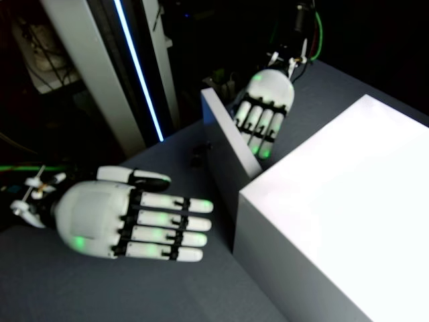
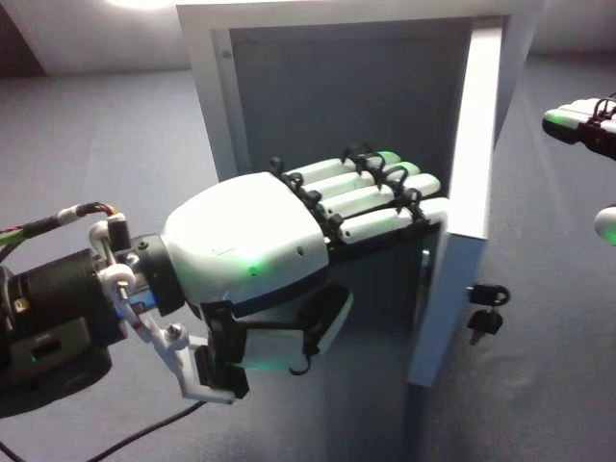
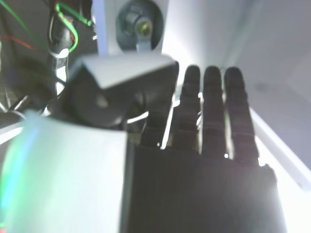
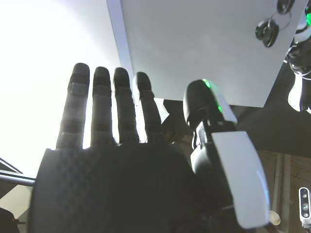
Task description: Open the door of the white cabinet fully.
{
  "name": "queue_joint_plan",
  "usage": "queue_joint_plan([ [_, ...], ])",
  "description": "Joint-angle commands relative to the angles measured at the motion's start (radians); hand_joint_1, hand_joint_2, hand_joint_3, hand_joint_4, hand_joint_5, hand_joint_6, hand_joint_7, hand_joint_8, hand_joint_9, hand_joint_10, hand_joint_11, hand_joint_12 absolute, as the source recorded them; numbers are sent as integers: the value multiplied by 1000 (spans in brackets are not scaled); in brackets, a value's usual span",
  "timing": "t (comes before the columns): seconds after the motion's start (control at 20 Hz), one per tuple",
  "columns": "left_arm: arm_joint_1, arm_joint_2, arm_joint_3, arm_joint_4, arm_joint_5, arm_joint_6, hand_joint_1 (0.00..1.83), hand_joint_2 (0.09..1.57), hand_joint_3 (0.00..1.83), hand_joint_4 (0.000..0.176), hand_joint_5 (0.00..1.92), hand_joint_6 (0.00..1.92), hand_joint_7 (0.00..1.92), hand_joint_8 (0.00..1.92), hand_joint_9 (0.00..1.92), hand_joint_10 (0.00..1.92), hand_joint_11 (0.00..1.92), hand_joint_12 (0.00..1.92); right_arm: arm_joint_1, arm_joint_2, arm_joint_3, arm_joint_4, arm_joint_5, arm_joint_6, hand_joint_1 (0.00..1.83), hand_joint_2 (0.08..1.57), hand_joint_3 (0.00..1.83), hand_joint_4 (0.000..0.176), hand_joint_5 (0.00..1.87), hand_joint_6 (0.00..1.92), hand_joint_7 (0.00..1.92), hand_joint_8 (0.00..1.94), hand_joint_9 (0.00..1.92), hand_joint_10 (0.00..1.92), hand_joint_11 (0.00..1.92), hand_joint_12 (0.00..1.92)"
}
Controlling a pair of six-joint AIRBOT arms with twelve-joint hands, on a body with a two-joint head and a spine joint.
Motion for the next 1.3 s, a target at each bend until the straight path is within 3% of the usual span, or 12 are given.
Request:
queue_joint_plan([
  [0.0,-16,-5,0,-12,-118,-3,718,1261,787,0,94,0,51,0,56,0,84,44,14,2,6,27,123,12,140,1491,2,20,166,0,171,0,154,0,146,7],
  [0.05,-20,-10,2,-11,-118,-3,768,1269,730,0,73,3,42,3,47,3,82,42,14,2,6,27,123,12,119,1505,5,8,157,0,161,0,142,0,135,2],
  [0.2,-36,-33,12,-3,-109,-3,870,1260,667,0,110,11,108,12,100,8,139,66,15,2,6,26,123,13,180,1508,0,17,163,1,171,2,146,1,134,1],
  [0.25,-39,-37,13,0,-107,-3,868,1258,663,0,83,2,84,2,78,1,115,55,15,2,6,26,123,13,226,1511,0,7,174,3,181,3,156,3,153,9],
  [0.45,-59,-61,21,17,-95,-3,852,1276,547,0,59,1,62,2,58,2,81,37,16,1,6,26,121,13,183,1483,0,6,169,1,172,0,145,0,140,2],
  [0.65,-77,-92,35,28,-77,-3,753,1496,205,0,12,0,17,4,32,3,77,18,18,1,7,26,119,13,258,1492,0,0,168,0,162,0,124,1,125,2],
  [0.75,-82,-110,44,28,-67,-3,876,1462,168,0,4,1,9,3,14,4,71,13,18,1,8,26,119,13,259,1490,0,0,177,3,163,1,118,0,109,0],
  [0.95,-82,-116,46,25,-65,-3,845,1455,169,0,7,0,10,1,25,1,58,3,19,0,8,26,119,13,227,1490,1,0,168,1,164,2,128,4,115,7],
  [1.05,-86,-120,47,25,-64,-3,592,1540,122,0,29,4,32,4,66,7,117,25,19,-1,8,26,119,13,171,1484,0,7,153,2,155,1,118,0,97,0],
  [1.1,-89,-126,50,26,-64,-2,562,1565,98,0,31,2,26,2,58,1,109,19,19,-1,8,26,119,13,167,1487,1,0,150,1,154,1,119,1,100,2],
  [1.2,-90,-128,50,26,-66,-2,766,1537,30,0,15,3,15,3,42,5,112,16,20,-1,8,26,119,13,202,1497,2,0,157,2,166,3,129,3,107,5],
  [1.25,-90,-124,49,25,-67,-3,724,1531,20,0,36,6,49,9,79,11,142,24,20,-1,8,27,119,13,235,1505,2,0,162,2,171,3,131,2,110,6],
])
